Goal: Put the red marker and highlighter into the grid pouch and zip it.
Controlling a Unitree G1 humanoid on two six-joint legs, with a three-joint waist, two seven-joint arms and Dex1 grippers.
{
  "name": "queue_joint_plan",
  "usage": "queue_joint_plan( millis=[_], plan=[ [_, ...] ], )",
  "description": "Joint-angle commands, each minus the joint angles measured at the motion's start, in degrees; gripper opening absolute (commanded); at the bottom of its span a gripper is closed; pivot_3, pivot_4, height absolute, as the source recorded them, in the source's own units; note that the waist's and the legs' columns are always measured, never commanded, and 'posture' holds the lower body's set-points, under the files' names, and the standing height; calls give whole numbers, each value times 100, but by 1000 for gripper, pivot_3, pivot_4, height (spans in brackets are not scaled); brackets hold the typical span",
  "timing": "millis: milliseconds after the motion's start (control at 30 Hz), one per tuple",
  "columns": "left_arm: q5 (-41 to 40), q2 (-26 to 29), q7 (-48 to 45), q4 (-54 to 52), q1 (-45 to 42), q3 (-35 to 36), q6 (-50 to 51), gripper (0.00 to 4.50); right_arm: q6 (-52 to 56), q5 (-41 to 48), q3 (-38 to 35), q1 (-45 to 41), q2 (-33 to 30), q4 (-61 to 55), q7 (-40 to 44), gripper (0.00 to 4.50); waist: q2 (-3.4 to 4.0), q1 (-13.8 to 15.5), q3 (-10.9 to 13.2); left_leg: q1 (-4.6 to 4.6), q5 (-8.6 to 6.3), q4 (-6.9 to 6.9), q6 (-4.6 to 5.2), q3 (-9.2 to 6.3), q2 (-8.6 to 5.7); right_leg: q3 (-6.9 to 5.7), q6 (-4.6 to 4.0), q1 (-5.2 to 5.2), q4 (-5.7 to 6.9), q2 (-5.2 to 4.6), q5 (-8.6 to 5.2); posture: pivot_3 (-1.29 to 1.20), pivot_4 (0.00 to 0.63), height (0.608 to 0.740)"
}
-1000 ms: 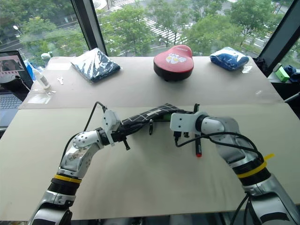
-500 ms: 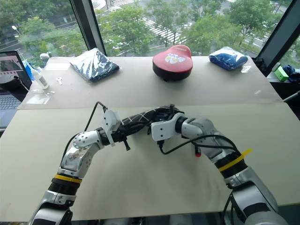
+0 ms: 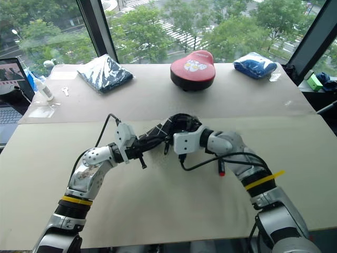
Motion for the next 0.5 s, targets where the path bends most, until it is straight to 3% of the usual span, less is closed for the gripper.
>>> queue_joint_plan(
  millis=[33, 133, 233, 300, 367, 500],
  plan=[
    [-39, 13, -1, -92, -93, 70, -67, 0, 1104, 1245, -880, 216, -508, -646, 873, 4305, 0, 22, 0, -1, 0, 0, 0, 0, 0, 0, 0, 1, 0, 0, 0, 0, 150, 740],
    [-31, 18, 4, -79, -103, 69, -68, 0, 2911, 2441, -1279, 575, -848, -1479, 1725, 4305, 0, 49, 0, -3, -1, 2, 2, -2, 2, 1, -1, 4, -1, 0, 1, 0, 150, 740],
    [-16, 13, 2, -53, -121, 47, -69, 0, 5348, 4773, -2109, 1008, -1272, -2552, 2439, 4305, 0, 59, 0, -3, -4, 1, 8, -3, 12, 3, -4, 3, -2, -3, 2, 0, 150, 740],
    [-7, 11, -7, -35, -133, 37, -72, 0, 6312, 5864, -2669, 1141, -1345, -2838, 2483, 4305, 0, 57, 0, -5, -13, 1, 21, -6, 19, 5, -5, 2, -4, -8, 3, 0, 150, 740],
    [-7, 17, -19, -27, -136, 38, -78, 0, 6778, 6163, -2886, 1217, -1410, -2941, 2328, 4305, 0, 47, 0, -4, -25, 1, 39, -5, 21, 9, -6, 1, -4, -19, 4, 0, 150, 740],
    [-4, 17, 17, -51, -134, 63, -77, 0, 7039, 5418, -2889, 1870, -1799, -3261, 1493, 4305, 0, 102, 0, -3, -46, 3, 66, -6, 16, 1, -6, 2, -1, -42, 4, 0, 150, 740]
  ],
)
